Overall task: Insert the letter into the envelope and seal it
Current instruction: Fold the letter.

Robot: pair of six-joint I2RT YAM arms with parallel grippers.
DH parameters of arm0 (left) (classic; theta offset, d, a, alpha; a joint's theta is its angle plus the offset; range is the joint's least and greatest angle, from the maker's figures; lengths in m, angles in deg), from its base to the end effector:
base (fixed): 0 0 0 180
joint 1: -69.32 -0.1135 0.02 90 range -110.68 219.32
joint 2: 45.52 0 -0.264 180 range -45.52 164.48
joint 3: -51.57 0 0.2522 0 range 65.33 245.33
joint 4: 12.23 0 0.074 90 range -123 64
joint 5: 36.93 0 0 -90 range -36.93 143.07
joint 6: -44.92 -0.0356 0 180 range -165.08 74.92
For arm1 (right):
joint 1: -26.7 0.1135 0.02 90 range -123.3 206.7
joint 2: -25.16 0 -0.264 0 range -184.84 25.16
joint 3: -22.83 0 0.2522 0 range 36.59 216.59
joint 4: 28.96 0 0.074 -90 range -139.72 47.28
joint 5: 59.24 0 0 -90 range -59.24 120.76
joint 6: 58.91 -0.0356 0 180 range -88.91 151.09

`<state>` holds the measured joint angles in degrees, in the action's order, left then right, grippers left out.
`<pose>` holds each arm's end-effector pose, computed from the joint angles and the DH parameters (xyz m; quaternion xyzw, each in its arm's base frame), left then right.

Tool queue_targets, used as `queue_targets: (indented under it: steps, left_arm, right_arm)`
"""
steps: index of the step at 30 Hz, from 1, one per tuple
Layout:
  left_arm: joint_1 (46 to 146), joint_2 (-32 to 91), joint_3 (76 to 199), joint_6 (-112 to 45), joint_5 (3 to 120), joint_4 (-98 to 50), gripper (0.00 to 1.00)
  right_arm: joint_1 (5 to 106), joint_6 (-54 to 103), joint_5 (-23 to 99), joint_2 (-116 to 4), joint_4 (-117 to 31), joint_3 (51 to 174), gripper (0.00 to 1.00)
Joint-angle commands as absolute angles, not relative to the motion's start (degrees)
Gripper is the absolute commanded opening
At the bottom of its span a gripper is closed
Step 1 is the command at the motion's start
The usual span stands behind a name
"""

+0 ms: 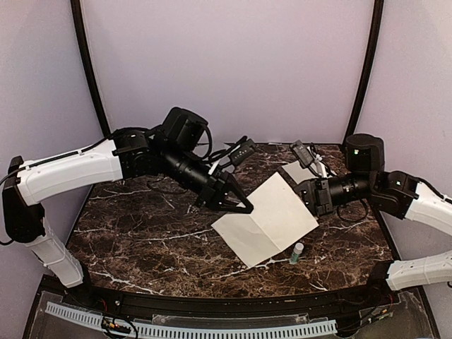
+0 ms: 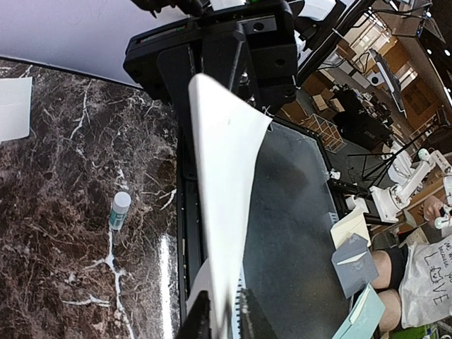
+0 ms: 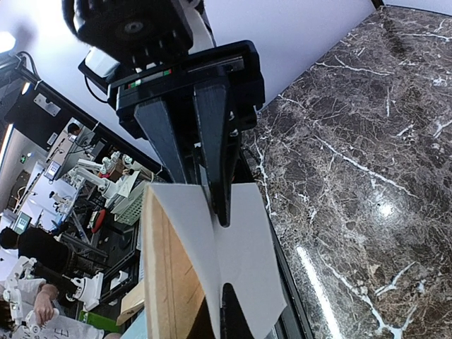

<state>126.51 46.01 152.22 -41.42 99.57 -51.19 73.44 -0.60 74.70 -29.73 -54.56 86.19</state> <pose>0.1742 -0.3178 0.3684 0.5347 0.6208 -0.5277 0.2241 0.1279 0.1719 0.3373 -0.3180 0.7106 0.5814 0.2364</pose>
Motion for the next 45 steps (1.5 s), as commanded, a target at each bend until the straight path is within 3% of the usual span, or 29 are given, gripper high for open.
queue_targets:
  steps: [1,4,11,19,23,38,45]
  left_arm:
    - [126.80,43.58,150.07,-40.79,100.99,-50.45,0.08]
    - [126.83,42.44,148.25,-39.78,100.21,-49.39,0.00]
    - [126.80,37.27,141.38,-34.83,98.10,-42.12,0.00]
    - [126.82,34.90,138.02,-32.58,98.51,-40.29,0.00]
    - [126.84,34.79,137.59,-32.04,97.53,-40.53,0.00]
    - [126.84,36.34,138.20,-31.37,96.12,-40.58,0.00]
    - [126.80,36.52,138.57,-31.24,96.71,-40.33,0.00]
  right_arm:
    - [73.90,0.40,74.43,-30.12,-51.52,87.39,0.00]
    - [73.90,0.50,72.52,-29.77,-51.34,87.35,0.03]
    - [73.81,-1.78,65.24,-24.02,-46.72,82.87,0.60]
    - [73.86,-2.33,67.27,-23.49,-43.93,81.27,0.91]
    - [73.81,-3.19,69.17,-23.86,-41.45,79.92,0.96]
    - [73.81,-5.56,72.69,-22.46,-36.91,78.64,0.99]
    - [73.90,-6.13,73.74,-24.41,-37.75,77.20,0.91]
